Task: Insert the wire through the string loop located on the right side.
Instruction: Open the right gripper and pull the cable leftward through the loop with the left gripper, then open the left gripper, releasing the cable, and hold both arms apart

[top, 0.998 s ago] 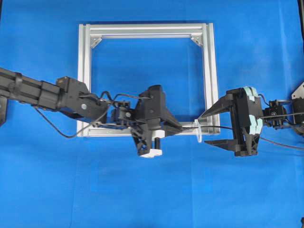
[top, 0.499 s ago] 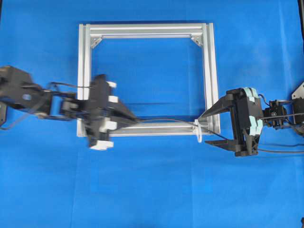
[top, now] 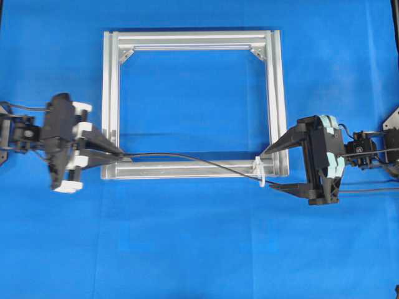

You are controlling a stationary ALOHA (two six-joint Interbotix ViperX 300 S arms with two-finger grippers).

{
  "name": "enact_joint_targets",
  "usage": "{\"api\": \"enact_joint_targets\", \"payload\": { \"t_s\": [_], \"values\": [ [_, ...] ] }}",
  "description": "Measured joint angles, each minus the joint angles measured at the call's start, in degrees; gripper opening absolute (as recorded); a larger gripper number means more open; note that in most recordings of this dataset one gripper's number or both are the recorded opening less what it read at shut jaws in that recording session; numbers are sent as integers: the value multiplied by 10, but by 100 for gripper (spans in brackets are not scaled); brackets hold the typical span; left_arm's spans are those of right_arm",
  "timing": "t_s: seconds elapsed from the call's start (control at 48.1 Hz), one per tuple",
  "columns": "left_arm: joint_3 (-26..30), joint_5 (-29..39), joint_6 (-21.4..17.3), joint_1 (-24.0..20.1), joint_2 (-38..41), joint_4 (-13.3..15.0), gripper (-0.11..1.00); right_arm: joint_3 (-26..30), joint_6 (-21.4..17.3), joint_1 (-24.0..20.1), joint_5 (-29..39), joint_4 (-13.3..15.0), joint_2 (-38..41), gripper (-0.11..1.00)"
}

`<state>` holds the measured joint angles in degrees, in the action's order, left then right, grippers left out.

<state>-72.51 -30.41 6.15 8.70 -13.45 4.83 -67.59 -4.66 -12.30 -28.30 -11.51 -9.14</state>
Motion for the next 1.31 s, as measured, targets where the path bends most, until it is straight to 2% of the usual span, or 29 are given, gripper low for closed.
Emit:
{"api": "enact_joint_targets", "payload": {
  "t_s": [0.312,0.478,0.79,0.852,0.977,1.081,1.123,1.206,1.31],
  "values": [
    [-35,86,3,19,-98,0,8,0,0,0,6,0,0,95],
    [-35,122,3,21,-100,0,8,0,0,0,7,1,0,95],
    [-34,131,-1,21,-98,0,9,0,0,0,15,0,0,95],
    [-35,133,0,21,-98,1,20,-1,0,0,15,0,0,95],
    [-35,134,4,21,-98,0,60,0,-1,0,17,0,0,95],
    [-35,134,2,22,-98,0,85,0,0,0,17,0,0,95],
    [-35,135,0,22,-98,0,86,1,0,0,17,0,0,95],
    [-35,136,0,21,-98,0,80,1,0,0,17,0,-2,95],
    [-35,140,1,21,-100,1,80,0,1,0,18,0,-9,95]
  ]
}}
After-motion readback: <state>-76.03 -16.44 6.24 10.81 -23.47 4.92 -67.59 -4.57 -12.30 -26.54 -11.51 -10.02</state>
